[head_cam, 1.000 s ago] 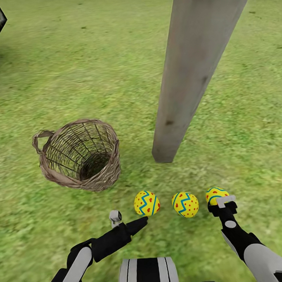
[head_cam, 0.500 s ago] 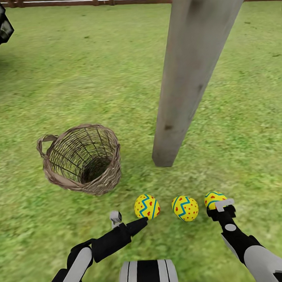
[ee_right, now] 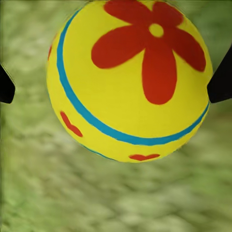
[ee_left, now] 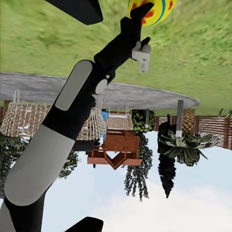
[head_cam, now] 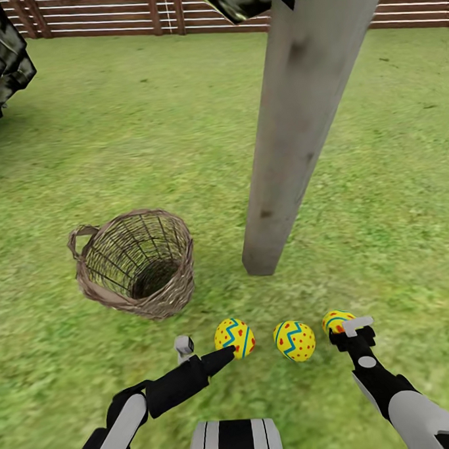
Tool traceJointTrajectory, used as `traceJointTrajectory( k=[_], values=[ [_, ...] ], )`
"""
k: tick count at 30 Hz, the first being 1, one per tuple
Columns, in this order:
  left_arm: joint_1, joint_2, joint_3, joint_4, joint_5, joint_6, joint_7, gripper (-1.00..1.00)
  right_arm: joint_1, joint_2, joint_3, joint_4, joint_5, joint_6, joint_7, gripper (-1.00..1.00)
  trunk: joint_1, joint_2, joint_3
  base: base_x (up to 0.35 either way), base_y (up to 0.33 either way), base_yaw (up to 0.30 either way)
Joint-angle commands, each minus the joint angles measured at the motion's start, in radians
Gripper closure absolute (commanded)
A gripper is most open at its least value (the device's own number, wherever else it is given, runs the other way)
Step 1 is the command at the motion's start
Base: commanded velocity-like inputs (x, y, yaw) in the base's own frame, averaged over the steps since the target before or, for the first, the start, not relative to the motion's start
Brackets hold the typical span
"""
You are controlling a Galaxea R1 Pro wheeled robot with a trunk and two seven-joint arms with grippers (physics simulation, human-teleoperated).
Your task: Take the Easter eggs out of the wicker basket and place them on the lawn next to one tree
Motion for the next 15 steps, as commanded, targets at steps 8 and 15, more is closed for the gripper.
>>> traceJointTrajectory(
  k=[8,15],
  values=[
    [0.0,0.001,-0.001,0.0,0.01,0.006,0.001,-1.0,-0.001,0.001,-0.008,0.001,0.01,-0.004,0.0,-1.0,-0.004,0.002,0.031,0.0,0.0,0.0],
    [0.0,0.001,-0.001,0.0,0.011,0.006,0.001,-1.0,0.0,0.0,-0.008,-0.003,0.01,-0.005,0.006,-1.0,-0.007,0.003,0.058,0.0,0.0,0.0]
  ],
)
